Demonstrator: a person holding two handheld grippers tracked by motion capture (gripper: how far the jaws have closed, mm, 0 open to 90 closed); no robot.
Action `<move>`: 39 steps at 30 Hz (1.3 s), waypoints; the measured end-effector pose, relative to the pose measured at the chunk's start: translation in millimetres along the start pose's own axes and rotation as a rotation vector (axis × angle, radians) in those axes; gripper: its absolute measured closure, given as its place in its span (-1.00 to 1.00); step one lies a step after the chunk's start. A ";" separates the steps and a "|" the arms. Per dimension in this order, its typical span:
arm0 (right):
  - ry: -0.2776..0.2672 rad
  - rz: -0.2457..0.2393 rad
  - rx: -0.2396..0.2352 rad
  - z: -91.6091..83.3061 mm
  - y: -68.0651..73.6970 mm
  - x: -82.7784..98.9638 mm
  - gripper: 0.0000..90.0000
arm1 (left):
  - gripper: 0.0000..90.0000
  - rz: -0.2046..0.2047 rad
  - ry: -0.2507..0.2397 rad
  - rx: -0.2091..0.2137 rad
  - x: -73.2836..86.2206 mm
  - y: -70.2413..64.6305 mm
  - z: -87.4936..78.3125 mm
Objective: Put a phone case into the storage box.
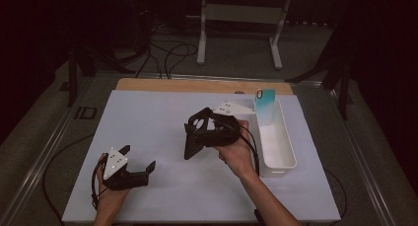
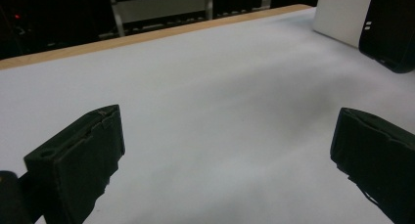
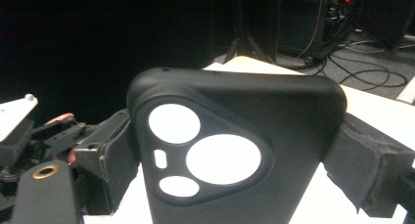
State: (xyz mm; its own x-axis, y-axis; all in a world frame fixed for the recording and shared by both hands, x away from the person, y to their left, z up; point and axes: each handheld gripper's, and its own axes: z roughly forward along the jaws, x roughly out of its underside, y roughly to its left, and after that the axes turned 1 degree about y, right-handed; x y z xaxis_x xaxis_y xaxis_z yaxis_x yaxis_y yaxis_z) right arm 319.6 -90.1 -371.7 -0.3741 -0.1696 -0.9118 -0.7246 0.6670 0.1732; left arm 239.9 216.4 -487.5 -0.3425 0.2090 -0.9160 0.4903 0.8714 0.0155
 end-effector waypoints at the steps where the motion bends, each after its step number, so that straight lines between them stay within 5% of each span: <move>1: 0.000 0.000 0.000 0.0 0.0 0.0 -0.69 | -0.99 0.000 0.000 0.000 0.0 0.0 0.0; 15: -0.001 -0.048 0.059 0.4 -8.6 -8.8 -0.69 | -0.99 -0.013 0.023 -0.001 9.4 6.1 3.1; 39: -0.012 -0.029 0.180 -1.4 -39.8 -26.9 -0.69 | -0.99 -0.007 0.017 -0.023 9.8 4.9 3.1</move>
State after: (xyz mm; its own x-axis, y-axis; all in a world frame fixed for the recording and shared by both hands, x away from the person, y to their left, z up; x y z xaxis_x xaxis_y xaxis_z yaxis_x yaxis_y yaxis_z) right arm 357.7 -113.1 -353.6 -0.3467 -0.1827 -0.9200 -0.6196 0.7810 0.0784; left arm 241.4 221.4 -497.7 -0.3598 0.2100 -0.9091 0.4690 0.8830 0.0184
